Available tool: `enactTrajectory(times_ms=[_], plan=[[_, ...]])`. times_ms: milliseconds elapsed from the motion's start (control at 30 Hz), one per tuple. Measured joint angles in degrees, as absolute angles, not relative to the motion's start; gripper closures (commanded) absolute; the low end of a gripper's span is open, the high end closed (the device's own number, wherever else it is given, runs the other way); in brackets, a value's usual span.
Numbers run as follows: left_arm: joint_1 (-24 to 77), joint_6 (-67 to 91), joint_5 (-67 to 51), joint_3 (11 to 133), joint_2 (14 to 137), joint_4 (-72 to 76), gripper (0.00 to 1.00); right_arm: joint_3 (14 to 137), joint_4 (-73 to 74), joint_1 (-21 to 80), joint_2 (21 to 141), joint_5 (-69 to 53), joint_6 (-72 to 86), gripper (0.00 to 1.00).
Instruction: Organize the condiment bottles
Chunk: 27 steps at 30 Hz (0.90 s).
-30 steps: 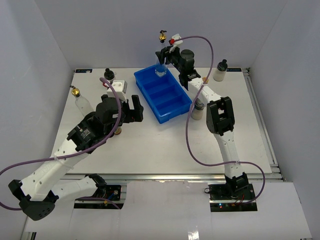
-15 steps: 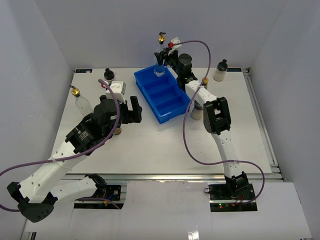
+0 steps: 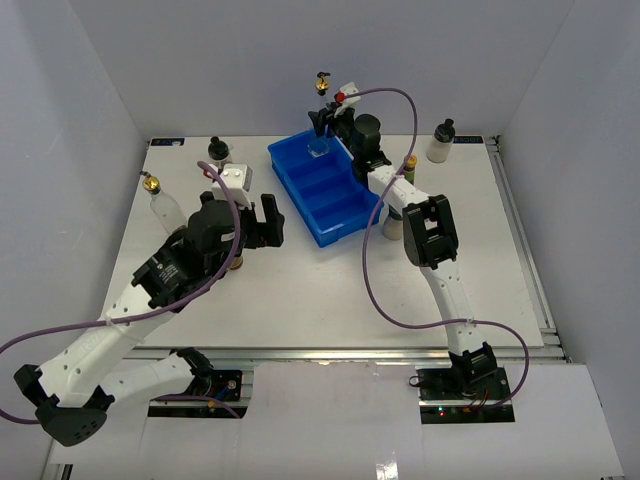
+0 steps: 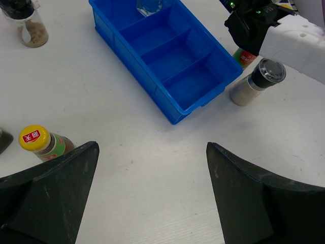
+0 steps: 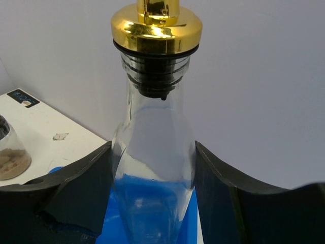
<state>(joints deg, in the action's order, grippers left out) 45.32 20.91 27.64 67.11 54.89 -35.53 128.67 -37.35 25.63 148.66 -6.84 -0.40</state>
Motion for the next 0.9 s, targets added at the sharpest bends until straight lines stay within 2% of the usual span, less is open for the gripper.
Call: enactTrajectory(times_ms=[200,433,667,900], plan=[[45.3,20.8,27.0,66.1,54.3,-34.7,0.02,128.6,-38.2,25.7,149.2,-4.9,-0.4,0.67],[45.3,20.8,26.4,65.7,54.2,-34.2,0.02,127.1,-38.5,25.7,149.4,-4.2,0.3,0.61],[45.3,20.8,26.4,65.3,54.1,-34.2,0.02,125.6,-39.1,26.0,149.4,-4.3,0.6,0.28],[45.3,20.8,26.4,65.3,54.1,-34.2,0.02,125.2,-42.7,26.4,149.0,-4.6,0.7,0.13]])
